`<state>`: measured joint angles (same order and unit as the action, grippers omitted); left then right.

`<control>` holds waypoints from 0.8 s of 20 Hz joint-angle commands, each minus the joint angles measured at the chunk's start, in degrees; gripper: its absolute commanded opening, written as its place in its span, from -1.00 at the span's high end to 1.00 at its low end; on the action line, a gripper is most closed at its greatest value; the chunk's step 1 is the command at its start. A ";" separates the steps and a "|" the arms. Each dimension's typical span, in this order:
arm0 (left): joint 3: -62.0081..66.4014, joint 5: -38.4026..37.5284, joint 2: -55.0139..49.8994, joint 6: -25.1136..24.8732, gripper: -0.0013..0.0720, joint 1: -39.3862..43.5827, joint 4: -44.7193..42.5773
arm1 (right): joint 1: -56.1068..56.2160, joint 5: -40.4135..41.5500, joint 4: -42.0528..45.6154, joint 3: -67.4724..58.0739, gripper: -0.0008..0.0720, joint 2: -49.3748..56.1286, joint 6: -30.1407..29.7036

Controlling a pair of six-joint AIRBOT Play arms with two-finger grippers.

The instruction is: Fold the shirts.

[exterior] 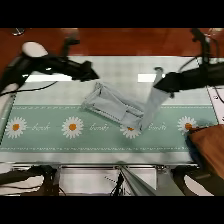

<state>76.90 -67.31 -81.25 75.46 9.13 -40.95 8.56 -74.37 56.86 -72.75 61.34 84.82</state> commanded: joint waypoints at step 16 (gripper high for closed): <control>-47.23 9.22 46.18 0.70 0.90 -14.45 -1.20 | 20.59 8.44 -15.67 -32.41 0.41 49.55 2.21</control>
<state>30.96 -59.96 -35.62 76.31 -5.21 -42.96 28.12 -64.18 44.62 -104.25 108.47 87.05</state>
